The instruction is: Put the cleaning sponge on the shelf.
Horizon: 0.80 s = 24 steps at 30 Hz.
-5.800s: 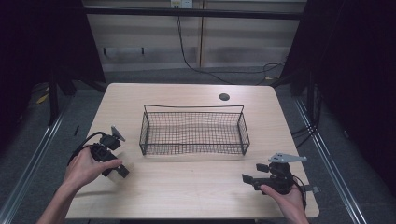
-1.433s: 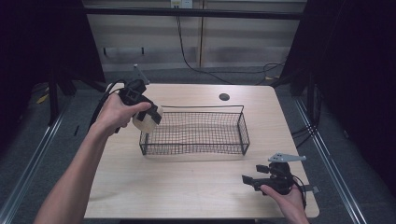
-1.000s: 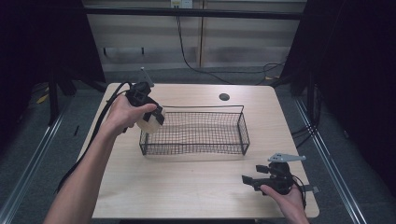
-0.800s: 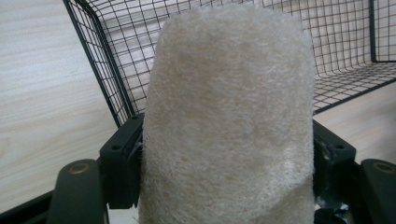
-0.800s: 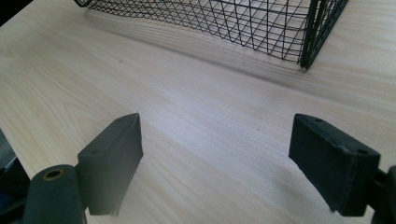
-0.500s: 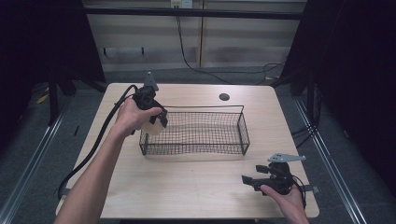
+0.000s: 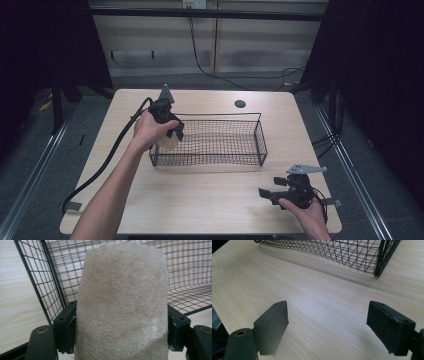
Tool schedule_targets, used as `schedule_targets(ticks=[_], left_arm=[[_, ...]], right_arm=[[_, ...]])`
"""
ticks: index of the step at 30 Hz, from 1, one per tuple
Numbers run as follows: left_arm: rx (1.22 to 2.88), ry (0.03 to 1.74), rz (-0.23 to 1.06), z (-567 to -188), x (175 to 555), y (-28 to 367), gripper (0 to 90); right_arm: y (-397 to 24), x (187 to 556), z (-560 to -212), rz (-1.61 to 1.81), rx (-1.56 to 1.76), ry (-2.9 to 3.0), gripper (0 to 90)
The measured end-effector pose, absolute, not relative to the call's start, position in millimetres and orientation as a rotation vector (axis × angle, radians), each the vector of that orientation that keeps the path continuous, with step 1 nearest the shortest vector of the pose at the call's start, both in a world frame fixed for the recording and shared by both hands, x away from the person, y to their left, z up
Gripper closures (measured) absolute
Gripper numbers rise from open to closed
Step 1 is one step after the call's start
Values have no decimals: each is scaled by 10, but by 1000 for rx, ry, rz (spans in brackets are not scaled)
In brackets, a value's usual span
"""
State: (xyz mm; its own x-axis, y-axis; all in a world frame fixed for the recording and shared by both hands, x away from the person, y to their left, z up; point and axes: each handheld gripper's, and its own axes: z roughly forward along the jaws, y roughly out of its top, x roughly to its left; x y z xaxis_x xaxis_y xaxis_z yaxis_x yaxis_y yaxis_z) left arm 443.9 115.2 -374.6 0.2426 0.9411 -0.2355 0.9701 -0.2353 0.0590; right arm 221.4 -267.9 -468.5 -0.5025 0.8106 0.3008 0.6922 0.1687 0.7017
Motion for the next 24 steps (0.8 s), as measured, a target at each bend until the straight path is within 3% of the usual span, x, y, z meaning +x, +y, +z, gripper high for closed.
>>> schedule_targets(ticks=[24], left_arm=[[2319, 1923, -133, -4020, 4470, 1082, 277]], right_arm=[[-2668, 2214, -4684, 1246, 1483, 2297, 172]])
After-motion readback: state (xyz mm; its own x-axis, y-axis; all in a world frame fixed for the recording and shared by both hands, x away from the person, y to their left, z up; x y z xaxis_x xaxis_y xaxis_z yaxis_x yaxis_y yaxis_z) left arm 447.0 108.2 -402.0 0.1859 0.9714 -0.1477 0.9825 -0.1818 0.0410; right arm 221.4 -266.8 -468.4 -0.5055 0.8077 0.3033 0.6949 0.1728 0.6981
